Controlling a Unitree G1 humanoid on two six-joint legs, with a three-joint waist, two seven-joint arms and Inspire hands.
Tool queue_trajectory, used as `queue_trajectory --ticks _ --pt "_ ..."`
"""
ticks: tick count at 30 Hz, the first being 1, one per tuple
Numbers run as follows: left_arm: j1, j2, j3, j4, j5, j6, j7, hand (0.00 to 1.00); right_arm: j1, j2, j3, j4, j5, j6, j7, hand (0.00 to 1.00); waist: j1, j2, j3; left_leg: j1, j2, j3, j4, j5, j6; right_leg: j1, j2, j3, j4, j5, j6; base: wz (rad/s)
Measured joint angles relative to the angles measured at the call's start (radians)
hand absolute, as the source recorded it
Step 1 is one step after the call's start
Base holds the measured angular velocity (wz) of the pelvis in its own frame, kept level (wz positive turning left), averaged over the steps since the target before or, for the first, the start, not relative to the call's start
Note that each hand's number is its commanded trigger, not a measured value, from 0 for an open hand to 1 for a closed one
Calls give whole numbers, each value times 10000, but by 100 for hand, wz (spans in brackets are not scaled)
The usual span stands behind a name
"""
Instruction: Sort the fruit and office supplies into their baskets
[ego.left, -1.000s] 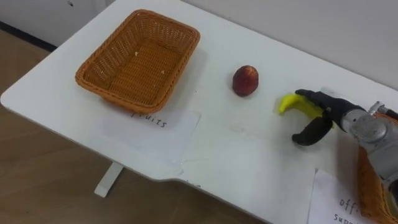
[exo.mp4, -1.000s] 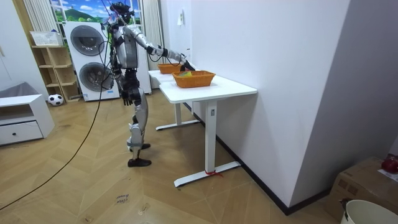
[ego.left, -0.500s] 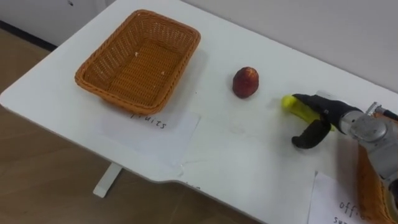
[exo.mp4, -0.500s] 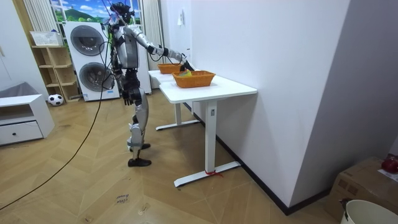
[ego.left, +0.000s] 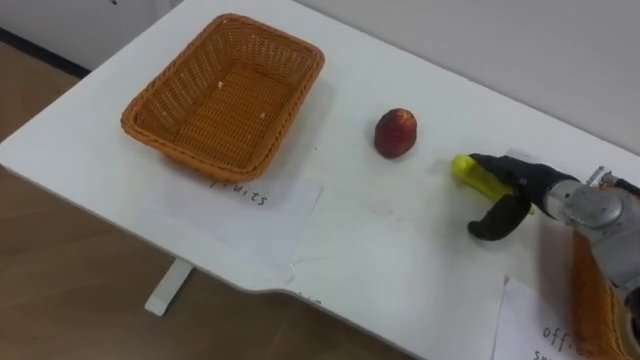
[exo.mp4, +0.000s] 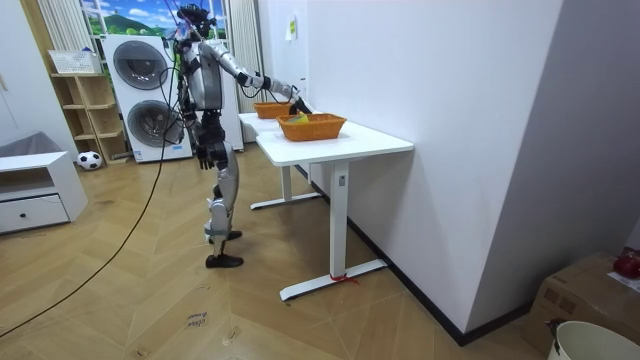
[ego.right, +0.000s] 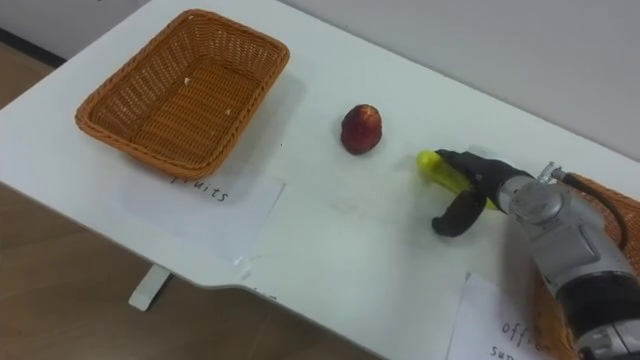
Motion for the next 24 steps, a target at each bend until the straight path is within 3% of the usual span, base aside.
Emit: queue_trajectory --ticks 8,24 --pt "-46 15 2 -5 0 9 -93 0 5 0 -29 -404 -119 240 -356 100 31 -36 2 39 9 9 -18 -2 -3 22 8 3 0 0 0 0" --pt "-102 44 16 -10 3 15 -295 0 14 8 231 -721 -60 237 -140 100 275 -36 3 49 11 9 -38 -3 -4 22 9 -3 -9 0 0 0"
